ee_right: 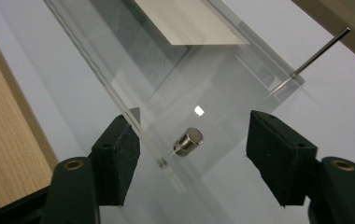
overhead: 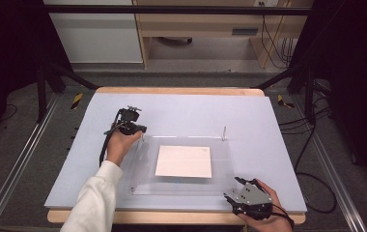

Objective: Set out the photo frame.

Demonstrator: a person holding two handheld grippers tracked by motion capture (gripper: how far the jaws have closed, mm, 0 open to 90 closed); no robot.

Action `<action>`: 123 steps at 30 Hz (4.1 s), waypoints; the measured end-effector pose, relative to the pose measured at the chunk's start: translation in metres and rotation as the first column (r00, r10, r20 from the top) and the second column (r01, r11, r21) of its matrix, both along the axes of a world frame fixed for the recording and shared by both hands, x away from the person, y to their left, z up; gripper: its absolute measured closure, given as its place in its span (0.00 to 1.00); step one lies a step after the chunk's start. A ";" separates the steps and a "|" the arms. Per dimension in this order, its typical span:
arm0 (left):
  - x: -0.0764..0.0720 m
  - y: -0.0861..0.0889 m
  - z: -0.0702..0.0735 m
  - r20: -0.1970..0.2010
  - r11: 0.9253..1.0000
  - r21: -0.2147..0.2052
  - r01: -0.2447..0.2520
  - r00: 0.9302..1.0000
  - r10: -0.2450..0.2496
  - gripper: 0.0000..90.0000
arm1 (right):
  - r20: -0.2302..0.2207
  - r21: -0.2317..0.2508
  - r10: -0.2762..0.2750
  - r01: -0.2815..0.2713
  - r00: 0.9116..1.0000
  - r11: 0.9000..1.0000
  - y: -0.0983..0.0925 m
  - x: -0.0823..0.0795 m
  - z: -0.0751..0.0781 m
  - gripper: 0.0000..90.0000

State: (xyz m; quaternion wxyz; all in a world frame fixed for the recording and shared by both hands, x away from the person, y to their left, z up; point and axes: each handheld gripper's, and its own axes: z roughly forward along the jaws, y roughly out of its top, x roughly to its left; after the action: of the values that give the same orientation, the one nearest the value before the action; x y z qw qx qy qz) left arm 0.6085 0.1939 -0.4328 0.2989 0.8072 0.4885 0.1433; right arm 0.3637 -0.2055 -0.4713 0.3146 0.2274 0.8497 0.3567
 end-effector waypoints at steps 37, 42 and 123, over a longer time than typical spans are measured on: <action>-0.028 0.008 0.016 0.247 0.997 -0.030 0.070 0.967 -0.060 0.74 | 0.090 0.001 0.058 -0.058 0.994 0.998 0.000 0.000 0.023 0.59; -0.064 0.016 0.036 0.347 0.986 -0.052 0.157 0.929 -0.130 0.64 | 0.090 0.013 0.051 -0.052 0.995 0.999 0.000 0.002 0.032 0.61; -0.181 0.001 0.085 0.408 0.782 0.397 0.481 0.671 -0.620 0.81 | -0.003 0.072 0.003 -0.003 1.000 0.997 0.000 0.049 0.111 0.68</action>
State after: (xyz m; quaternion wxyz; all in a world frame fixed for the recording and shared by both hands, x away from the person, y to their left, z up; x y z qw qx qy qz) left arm 0.4276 0.1951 -0.3482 0.3412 0.8789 0.0977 0.3186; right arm 0.4130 -0.2054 -0.3605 0.3045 0.2376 0.8372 0.3871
